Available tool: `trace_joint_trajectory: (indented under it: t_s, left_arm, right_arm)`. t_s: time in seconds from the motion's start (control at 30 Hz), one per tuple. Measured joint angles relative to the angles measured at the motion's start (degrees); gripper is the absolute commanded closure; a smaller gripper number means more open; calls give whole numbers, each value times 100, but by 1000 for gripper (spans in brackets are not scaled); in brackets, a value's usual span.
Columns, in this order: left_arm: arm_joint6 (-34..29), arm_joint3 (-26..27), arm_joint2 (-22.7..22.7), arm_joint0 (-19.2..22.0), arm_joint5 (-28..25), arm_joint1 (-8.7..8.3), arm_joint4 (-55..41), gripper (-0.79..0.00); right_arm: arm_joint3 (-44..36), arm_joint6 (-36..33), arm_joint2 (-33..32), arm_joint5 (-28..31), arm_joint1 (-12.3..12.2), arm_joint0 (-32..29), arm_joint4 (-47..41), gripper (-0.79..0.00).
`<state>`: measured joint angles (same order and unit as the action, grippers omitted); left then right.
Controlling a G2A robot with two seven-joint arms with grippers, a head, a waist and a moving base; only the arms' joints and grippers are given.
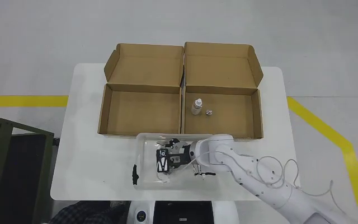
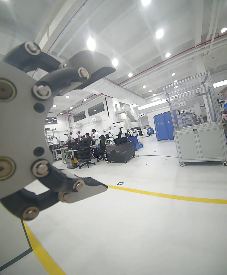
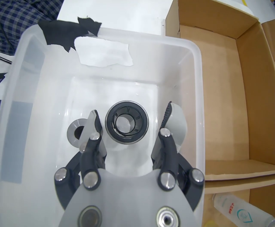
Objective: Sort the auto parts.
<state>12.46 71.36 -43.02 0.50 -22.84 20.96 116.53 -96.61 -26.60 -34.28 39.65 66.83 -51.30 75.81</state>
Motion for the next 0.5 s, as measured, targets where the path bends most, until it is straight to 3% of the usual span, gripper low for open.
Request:
trace_joint_trajectory:
  t_s: [0.5]
  left_arm:
    - [0, 0, 0, 0, 0, 0, 0, -785]
  right_arm:
    - [458, 205, 162, 135, 205, 174, -56, -431]
